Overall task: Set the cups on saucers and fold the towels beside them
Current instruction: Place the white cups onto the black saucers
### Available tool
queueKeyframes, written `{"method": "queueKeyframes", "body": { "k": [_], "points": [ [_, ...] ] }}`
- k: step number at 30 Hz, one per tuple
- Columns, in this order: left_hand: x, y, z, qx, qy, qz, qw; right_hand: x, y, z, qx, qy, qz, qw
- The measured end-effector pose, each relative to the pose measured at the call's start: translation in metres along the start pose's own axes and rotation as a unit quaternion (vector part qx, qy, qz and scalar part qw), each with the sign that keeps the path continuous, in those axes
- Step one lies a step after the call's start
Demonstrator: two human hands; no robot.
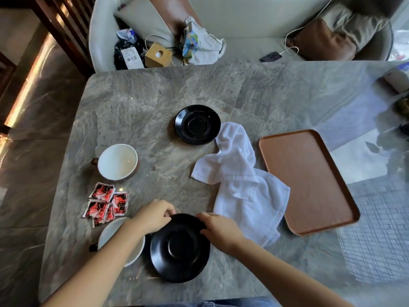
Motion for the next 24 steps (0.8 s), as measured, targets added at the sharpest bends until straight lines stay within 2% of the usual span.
{"method": "queueKeyframes", "body": {
  "k": [8,17,24],
  "points": [
    [-0.006,0.011,0.02,0.076,0.021,0.017,0.997,0.01,-0.017,0.033,-0.019,0.022,0.012,0.999],
    [-0.021,0.025,0.054,0.105,0.032,0.019,0.994,0.016,-0.045,0.065,-0.019,0.047,0.028,0.998],
    [-0.019,0.03,0.052,0.135,0.014,0.034,0.99,0.017,-0.044,0.069,-0.023,0.047,0.054,0.997]
  ]
}}
Point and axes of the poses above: each hand's wrist, its own x-axis away from the middle knuckle, its own y-axis out of the palm, z = x × y, the point moved 7 cm from there along -x, towards the middle knuckle, and after that the axes turned 3 degrees about -z, right-handed, at the moved point
